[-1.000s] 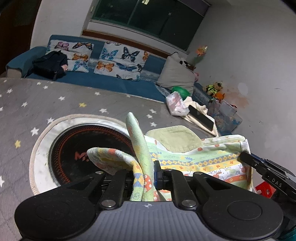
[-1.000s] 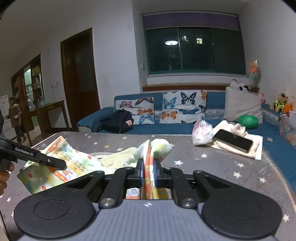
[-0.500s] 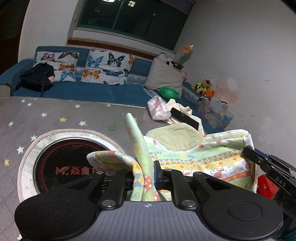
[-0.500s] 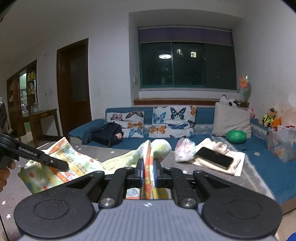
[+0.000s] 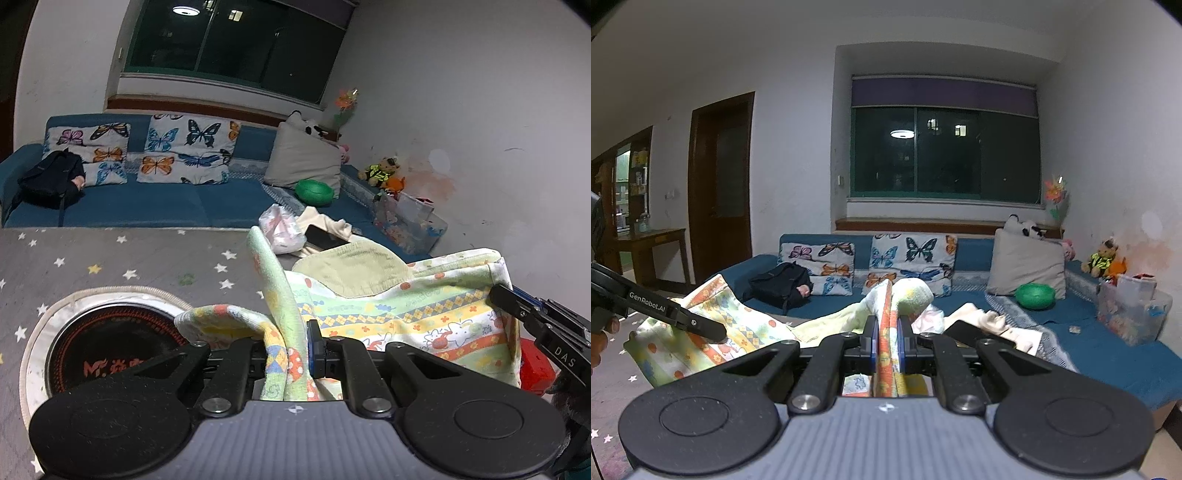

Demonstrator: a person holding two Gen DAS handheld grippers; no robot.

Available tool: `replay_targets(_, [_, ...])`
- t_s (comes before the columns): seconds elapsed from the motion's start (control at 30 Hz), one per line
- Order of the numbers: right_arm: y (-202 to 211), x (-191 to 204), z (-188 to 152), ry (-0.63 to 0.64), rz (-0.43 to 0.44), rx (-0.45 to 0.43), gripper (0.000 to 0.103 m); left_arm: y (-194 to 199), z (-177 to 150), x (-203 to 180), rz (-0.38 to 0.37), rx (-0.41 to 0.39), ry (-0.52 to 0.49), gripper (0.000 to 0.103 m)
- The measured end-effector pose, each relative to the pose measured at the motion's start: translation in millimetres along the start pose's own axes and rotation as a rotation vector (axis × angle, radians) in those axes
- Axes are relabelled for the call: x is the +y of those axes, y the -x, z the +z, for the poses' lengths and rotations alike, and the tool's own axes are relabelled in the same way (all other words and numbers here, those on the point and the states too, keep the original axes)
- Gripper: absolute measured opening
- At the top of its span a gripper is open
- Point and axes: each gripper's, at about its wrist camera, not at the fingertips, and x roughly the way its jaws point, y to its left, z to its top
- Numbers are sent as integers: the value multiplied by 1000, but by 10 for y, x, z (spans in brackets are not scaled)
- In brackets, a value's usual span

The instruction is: Fold clothes

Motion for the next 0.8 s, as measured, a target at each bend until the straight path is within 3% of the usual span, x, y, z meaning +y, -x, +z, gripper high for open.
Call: replay_targets(0.8, [234,-159,112,17,-65,-51,9,-54,260,-244,-30,-19,-39,11])
